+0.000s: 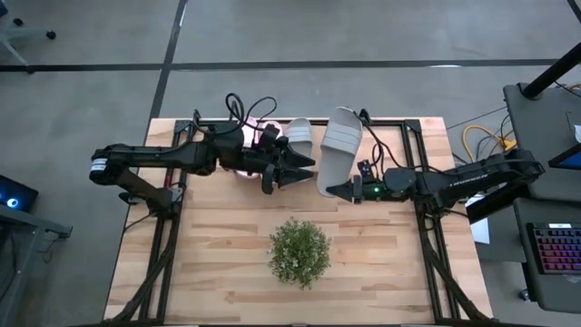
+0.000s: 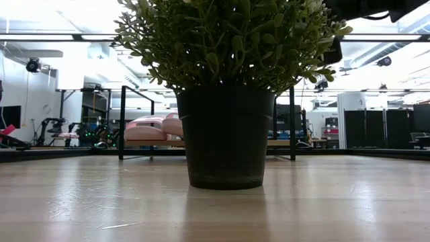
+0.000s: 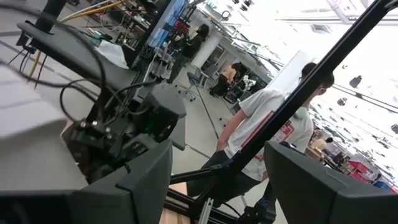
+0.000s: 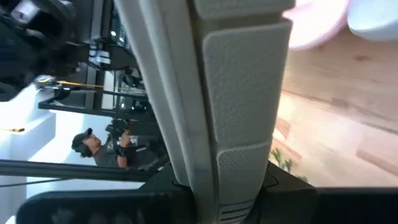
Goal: Pick and place slides into the shelf
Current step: Put the gray slide on the shelf
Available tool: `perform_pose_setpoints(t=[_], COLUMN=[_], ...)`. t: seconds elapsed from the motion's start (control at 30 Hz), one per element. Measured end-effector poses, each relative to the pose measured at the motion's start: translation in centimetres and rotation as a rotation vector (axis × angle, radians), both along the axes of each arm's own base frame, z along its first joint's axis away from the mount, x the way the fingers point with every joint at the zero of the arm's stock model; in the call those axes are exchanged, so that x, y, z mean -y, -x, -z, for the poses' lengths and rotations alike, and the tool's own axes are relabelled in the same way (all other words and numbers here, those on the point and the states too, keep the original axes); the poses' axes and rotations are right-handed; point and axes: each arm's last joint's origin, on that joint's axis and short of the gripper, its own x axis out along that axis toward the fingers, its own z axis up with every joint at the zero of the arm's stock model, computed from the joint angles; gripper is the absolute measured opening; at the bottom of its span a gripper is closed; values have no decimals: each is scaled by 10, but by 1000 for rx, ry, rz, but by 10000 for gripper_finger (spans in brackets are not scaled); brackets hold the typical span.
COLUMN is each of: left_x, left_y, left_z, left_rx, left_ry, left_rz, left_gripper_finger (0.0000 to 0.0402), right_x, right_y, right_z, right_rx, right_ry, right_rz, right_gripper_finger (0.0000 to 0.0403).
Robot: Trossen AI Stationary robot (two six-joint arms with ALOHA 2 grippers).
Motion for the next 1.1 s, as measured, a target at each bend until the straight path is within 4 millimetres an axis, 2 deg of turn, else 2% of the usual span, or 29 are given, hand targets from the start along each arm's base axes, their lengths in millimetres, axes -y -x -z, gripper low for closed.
perform_pose_setpoints(t=[0.4, 0.6, 0.9, 1.1], left_x=[0, 0, -8, -17], left_y=[0, -3, -31, -36], left_z=[-1, 1, 42, 46], left_rx=[18, 11, -192, -199], left_ry=[-2, -2, -9, -49], left_rz=[0, 0, -51, -68], left_gripper_finger=[238, 238, 238, 238], right_x=[0, -1, -2, -5], right_y=[5, 5, 4, 4], right_z=[22, 23, 17, 13], right_rx=[-66, -68, -12, 37], right_ry=[-81, -92, -84, -86], right_rz=[-23, -70, -111, -167], right_gripper_finger=[51, 51, 51, 51])
